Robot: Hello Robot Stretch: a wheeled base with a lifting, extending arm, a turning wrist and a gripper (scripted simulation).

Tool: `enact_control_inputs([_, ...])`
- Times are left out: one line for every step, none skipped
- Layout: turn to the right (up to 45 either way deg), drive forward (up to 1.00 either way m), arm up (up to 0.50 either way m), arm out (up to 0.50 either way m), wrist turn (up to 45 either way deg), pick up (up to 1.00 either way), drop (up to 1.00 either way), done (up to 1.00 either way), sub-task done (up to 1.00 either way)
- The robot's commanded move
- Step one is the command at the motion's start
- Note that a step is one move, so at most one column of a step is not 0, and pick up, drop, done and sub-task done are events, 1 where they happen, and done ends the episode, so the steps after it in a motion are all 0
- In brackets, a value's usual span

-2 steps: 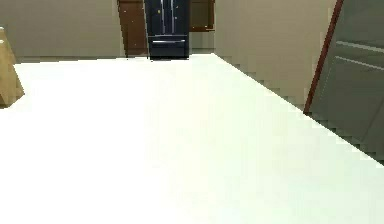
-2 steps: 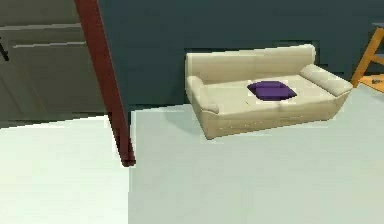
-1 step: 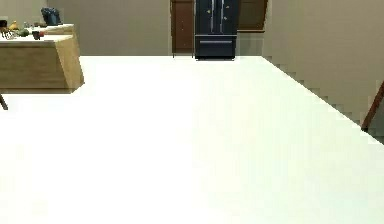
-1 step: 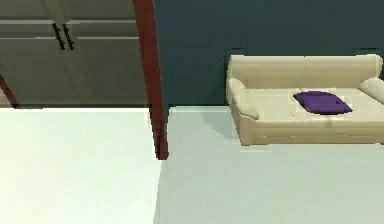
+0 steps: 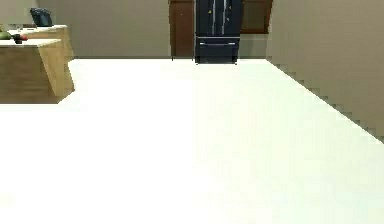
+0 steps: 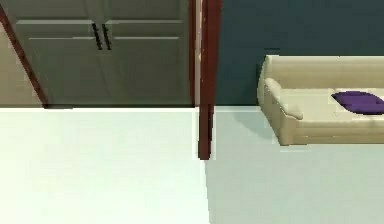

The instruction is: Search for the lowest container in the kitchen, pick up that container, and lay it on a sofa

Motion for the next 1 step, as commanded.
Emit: enact_control_inputs([-42.0,0.0,0.0,0.0,0.0,0.0,0.0,0.0,0.0])
